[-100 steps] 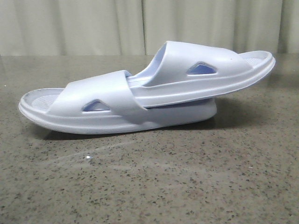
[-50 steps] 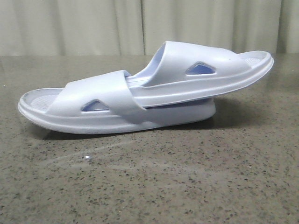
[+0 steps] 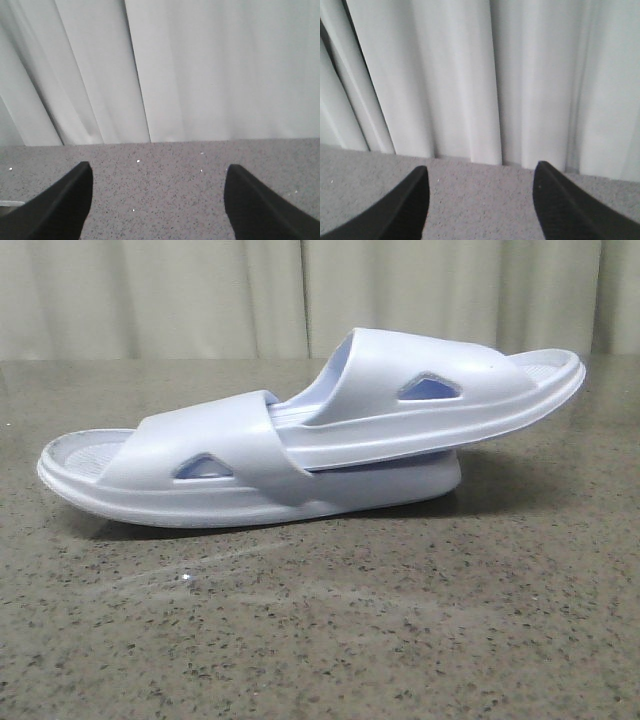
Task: Insert blue slippers together front up
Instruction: 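Open both grippers and withdraw them from the slippers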
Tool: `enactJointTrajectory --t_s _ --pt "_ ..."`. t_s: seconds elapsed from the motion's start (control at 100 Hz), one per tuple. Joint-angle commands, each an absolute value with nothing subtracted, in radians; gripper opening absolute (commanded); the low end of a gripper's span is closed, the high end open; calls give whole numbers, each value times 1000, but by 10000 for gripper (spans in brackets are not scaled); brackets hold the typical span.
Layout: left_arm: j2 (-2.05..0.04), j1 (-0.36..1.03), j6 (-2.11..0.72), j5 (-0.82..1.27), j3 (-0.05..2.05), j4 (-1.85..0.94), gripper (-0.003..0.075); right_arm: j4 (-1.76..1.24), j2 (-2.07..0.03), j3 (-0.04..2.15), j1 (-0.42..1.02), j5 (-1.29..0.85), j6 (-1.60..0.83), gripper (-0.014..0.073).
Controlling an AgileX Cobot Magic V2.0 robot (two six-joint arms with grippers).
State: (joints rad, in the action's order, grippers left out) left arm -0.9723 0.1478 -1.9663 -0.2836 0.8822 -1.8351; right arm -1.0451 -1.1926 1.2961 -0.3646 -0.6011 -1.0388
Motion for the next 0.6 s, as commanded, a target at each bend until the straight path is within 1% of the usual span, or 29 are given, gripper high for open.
enactJointTrajectory --t_s 0.0,0.18,0.27,0.39,0.48,0.59 --pt "-904 164 -1937 -286 919 -1831 486 -1109 -1125 1329 -368 -525 -1053 391" --pt "-798 164 -1929 -287 907 -1856 486 -1112 -1010 1292 -368 -532 -1053 391" --pt "-742 164 -1916 -285 892 -1856 486 -1114 -934 1221 -368 -473 -1053 391" --pt "-677 164 -1904 -285 859 -1856 486 -1118 -840 1098 -362 -341 -1053 391" --pt "-638 164 -1904 -287 832 -1856 486 -1118 -796 1000 -314 -220 -1053 391" --pt "-599 164 -1904 -287 794 -1856 486 -1076 -775 897 -208 -94 -1053 391"
